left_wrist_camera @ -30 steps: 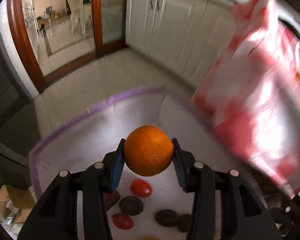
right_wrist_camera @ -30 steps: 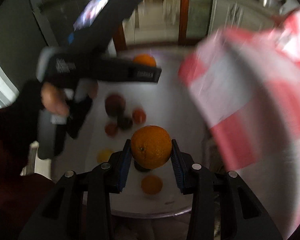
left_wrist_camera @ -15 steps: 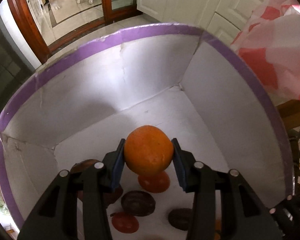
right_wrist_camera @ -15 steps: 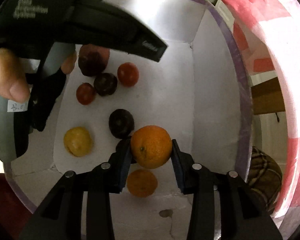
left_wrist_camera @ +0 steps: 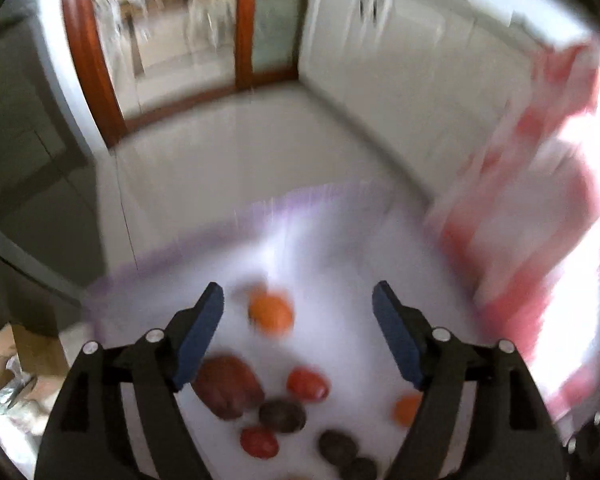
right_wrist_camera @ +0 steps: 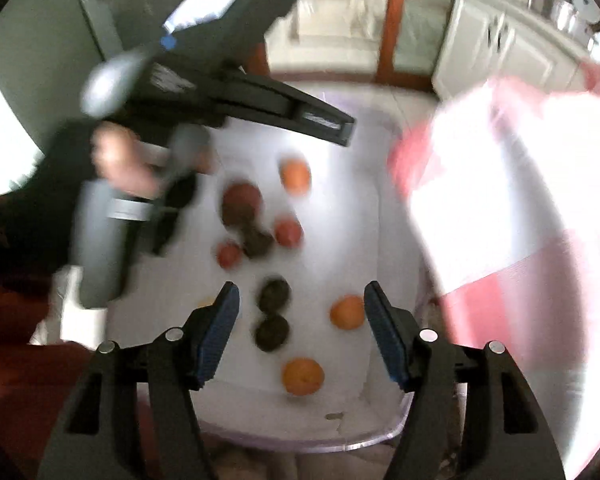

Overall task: Organize fruits
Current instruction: 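Move both open grippers back to the fruits on the table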

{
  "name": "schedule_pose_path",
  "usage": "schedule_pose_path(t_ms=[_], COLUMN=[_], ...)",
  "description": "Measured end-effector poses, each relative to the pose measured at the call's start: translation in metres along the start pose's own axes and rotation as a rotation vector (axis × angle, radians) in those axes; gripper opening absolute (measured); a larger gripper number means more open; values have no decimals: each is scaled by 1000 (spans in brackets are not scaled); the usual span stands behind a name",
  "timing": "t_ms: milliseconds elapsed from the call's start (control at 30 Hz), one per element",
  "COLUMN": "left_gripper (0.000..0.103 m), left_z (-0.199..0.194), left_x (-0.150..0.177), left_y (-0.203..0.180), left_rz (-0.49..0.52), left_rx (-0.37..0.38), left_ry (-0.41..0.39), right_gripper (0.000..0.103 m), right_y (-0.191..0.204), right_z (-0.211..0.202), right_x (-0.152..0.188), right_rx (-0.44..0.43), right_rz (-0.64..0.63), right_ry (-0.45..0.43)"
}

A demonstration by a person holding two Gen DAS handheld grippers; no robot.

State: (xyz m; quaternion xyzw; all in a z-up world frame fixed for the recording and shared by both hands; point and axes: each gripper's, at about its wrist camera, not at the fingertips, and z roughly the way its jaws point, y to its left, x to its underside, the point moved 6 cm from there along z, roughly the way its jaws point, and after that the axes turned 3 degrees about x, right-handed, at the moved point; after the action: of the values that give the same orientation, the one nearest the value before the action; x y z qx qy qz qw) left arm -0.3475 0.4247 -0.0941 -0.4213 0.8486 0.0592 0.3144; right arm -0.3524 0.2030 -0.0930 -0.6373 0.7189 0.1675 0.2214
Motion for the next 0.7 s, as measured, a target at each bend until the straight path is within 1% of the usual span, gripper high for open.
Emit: schedule_pose_path(t_ms=[33, 67, 100, 133, 167, 200, 233, 267, 300, 333, 433, 467, 500, 567, 600, 633, 667, 700], left_gripper=[91, 96, 101, 102, 102, 102, 102, 102, 102, 102, 102, 102, 102, 102, 102, 101, 101, 101], left_z=[-16, -37, -62, -77, -94, -101, -112, -120, -127, -130, -136, -135, -131, -117, -109, -99, -88, -73], left_x=[-11, -24, -38, -46, -53, -57, -61, -62, -61, -60, -45, -39, -33, -22, -15, -9, -7, -6], left_y=[-4, -11, -23, -35, -53, -67, -92, -118, -145, -169, -260, -287, -323, -378, -403, -437, -465, -496], left_rz=[-7, -15, -21, -17, 1, 20, 60, 104, 150, 187, 305, 336, 378, 438, 459, 481, 483, 465], left_rx=[1, 6, 25, 49, 87, 115, 165, 208, 249, 282, 421, 456, 494, 526, 531, 543, 556, 561], left_ry=[-63, -139, -230, -279, -320, -332, -339, -337, -332, -324, -274, -260, -251, -235, -223, -198, -173, -152], right_gripper=[70, 73, 76, 78, 81, 84, 86, 87, 87, 87, 87, 87, 87, 87, 87, 87, 87, 87], right_y=[-3, -4, -8, -15, -29, -42, -53, -76, -93, -105, -166, -190, -213, -252, -274, -289, -311, -327], right_z=[-23, -40, -63, -82, -109, -129, -142, -166, -179, -186, -211, -220, -229, -242, -250, -252, -258, -259], right_x=[-9, -13, -21, -22, -20, -16, -12, 0, 10, 19, 64, 84, 103, 137, 157, 169, 189, 207], right_rx=[-16, -18, -8, 13, 55, 96, 128, 185, 224, 249, 399, 448, 478, 516, 549, 573, 604, 621], right_rz=[8, 13, 20, 28, 50, 76, 99, 148, 192, 224, 391, 467, 543, 677, 754, 804, 873, 928], right_ry=[-64, -110, -166, -216, -281, -328, -359, -407, -432, -442, -452, -453, -456, -470, -476, -478, -482, -478])
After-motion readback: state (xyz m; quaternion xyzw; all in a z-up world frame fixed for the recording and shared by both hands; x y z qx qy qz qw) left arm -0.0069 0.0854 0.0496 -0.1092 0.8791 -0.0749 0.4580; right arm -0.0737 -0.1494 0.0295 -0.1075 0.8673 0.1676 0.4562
